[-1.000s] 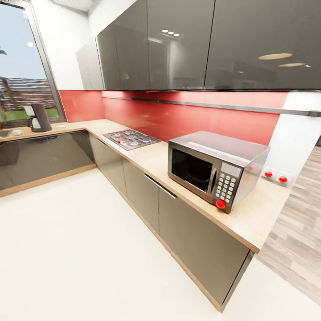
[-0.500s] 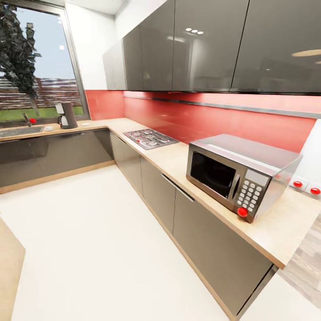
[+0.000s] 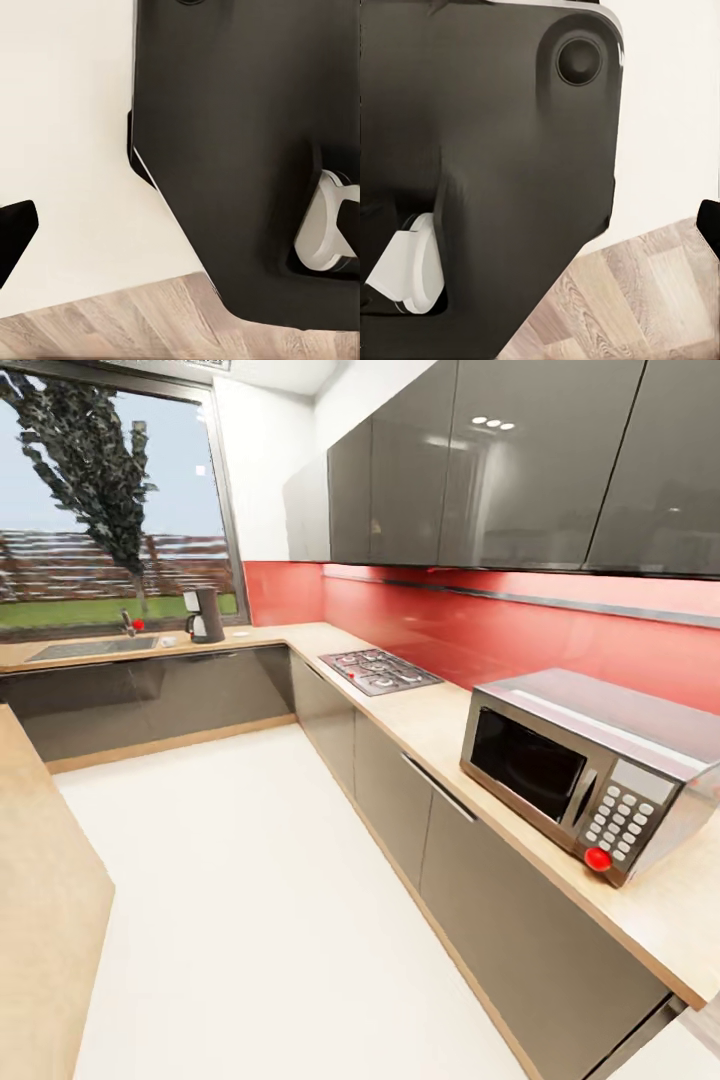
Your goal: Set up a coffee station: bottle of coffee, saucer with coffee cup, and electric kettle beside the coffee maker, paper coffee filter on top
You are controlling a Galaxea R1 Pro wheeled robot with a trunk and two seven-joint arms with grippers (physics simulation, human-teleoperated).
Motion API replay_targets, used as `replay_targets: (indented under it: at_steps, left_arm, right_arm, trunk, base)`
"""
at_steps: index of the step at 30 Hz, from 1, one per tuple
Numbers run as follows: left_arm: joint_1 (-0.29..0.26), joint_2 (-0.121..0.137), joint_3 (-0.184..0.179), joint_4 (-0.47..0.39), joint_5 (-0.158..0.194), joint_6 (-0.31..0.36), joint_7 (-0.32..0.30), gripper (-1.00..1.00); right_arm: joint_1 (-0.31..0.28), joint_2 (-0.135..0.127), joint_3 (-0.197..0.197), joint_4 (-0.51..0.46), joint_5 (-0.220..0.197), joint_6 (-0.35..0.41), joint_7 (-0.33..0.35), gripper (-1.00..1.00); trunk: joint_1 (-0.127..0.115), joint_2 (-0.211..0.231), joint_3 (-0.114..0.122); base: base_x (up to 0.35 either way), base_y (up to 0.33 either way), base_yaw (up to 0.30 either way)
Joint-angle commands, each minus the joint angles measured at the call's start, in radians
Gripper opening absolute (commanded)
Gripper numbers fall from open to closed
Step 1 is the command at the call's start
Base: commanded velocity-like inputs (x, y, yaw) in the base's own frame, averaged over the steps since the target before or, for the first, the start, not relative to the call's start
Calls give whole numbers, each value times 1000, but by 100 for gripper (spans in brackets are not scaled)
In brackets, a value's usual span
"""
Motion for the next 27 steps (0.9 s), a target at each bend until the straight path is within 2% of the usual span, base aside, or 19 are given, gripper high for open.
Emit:
replay_targets:
  at_steps: [1,27]
  left_arm:
    - [0,0,6,-1,4,-1,0,100]
    - [0,-1,4,-2,4,-1,0,100]
  right_arm:
    - [0,0,0,0,0,-1,0,100]
    - [0,0,0,-1,0,-1,-1,100]
  trunk:
    - [-4,6,2]
    - [-103,188,72]
  base:
    - [0,0,271]
    - [0,0,271]
